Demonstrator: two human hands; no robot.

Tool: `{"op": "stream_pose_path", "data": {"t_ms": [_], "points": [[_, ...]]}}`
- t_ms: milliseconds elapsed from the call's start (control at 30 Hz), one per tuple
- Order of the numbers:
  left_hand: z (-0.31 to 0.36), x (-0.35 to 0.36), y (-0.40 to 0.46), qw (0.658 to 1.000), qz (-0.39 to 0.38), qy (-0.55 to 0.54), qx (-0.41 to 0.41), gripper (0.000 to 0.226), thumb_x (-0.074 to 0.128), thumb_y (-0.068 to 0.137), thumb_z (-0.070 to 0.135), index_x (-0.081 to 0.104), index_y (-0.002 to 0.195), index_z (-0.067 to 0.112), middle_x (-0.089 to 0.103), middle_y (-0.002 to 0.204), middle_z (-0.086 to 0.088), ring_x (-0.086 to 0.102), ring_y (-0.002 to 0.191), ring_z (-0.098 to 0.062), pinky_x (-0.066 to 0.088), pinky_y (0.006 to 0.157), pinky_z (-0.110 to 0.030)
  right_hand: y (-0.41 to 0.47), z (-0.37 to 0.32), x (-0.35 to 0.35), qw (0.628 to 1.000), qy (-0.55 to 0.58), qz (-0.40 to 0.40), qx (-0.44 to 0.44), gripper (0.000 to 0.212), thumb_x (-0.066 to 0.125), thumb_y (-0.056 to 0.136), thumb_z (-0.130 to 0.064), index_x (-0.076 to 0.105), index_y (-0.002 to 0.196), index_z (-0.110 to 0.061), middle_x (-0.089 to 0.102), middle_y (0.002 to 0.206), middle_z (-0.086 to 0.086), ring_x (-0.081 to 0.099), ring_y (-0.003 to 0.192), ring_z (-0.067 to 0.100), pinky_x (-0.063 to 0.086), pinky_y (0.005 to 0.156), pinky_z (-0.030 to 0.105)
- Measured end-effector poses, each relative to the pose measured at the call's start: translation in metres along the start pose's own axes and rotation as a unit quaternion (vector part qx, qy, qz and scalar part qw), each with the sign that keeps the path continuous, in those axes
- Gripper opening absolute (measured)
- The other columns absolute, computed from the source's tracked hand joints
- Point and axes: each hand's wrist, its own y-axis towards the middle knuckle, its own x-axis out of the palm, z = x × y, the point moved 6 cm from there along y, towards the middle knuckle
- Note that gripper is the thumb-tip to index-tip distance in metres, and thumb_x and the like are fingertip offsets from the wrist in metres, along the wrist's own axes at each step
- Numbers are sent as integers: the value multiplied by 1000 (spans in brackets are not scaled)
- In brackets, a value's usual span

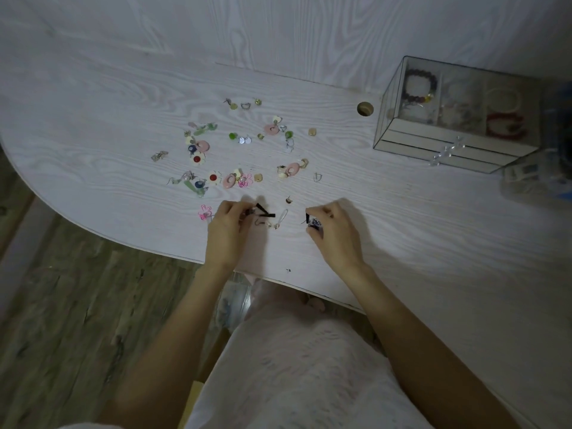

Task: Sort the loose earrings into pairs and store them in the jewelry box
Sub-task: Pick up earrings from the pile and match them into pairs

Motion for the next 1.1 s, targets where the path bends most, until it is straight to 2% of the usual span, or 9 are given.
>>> {"op": "stream_pose_path", "data": {"t_ms": [200,333,467,567,700,800,867,1033,1100], "points": [[-6,-12,-6,985,60,-139,-77,17,61,89,16,65,104,9,61,100,-5,59,85,-11,48,74,-14,5,-4,2,999,-37,5,-5,19,60,88,-15,61,107,-11,54,111,8,52,103,24,51,74,34],[6,-5,-8,972,37,-211,-94,8,57,92,17,61,99,15,66,93,1,65,88,-14,55,79,-29,1,-9,1,997,-74,18,-30,17,59,88,-14,62,104,-11,56,109,8,52,101,25,45,63,31],[44,0,-6,958,18,-281,-60,5,52,94,16,57,94,16,68,88,8,66,86,-10,53,78,-23,-6,-4,-6,994,-98,28,-32,18,61,87,-14,64,104,-12,59,108,7,52,100,26,40,62,28],[75,20,-7,949,-34,-313,-21,5,52,95,14,56,93,13,68,90,6,66,89,-6,53,80,-21,-14,13,-14,994,-99,40,14,18,60,88,-16,63,105,-12,57,112,6,50,104,25,44,68,31],[93,65,-12,955,-100,-280,-22,7,52,95,14,58,93,12,66,83,10,62,79,0,51,75,-20,-27,37,-26,992,-76,66,75,20,61,87,-17,61,105,-10,53,116,7,49,107,25,49,74,35],[96,92,-12,962,-131,-235,-38,9,54,93,16,59,97,9,69,87,-2,64,81,-12,51,73,-28,-37,50,-34,989,-25,92,109,24,67,81,-14,59,103,-9,49,117,9,53,99,24,51,70,35],[101,101,-12,969,-140,-200,-30,15,60,90,19,60,100,8,68,89,-4,64,83,-18,45,69,-22,-42,59,-37,987,19,97,129,34,72,76,-13,54,106,-9,44,117,10,54,91,22,47,68,32],[116,104,-14,974,-184,-91,97,51,70,79,12,53,128,14,63,112,-10,58,101,-23,39,82,-21,-47,77,-33,979,67,61,182,74,71,74,-12,34,138,-10,33,135,11,48,112,27,45,87,33],[119,103,-17,969,-183,-53,159,60,69,76,6,48,132,13,62,116,-10,53,105,-27,35,88,-21,-43,74,-32,981,67,50,177,78,70,76,-11,28,142,-9,31,140,12,44,119,29,44,97,39]]}}
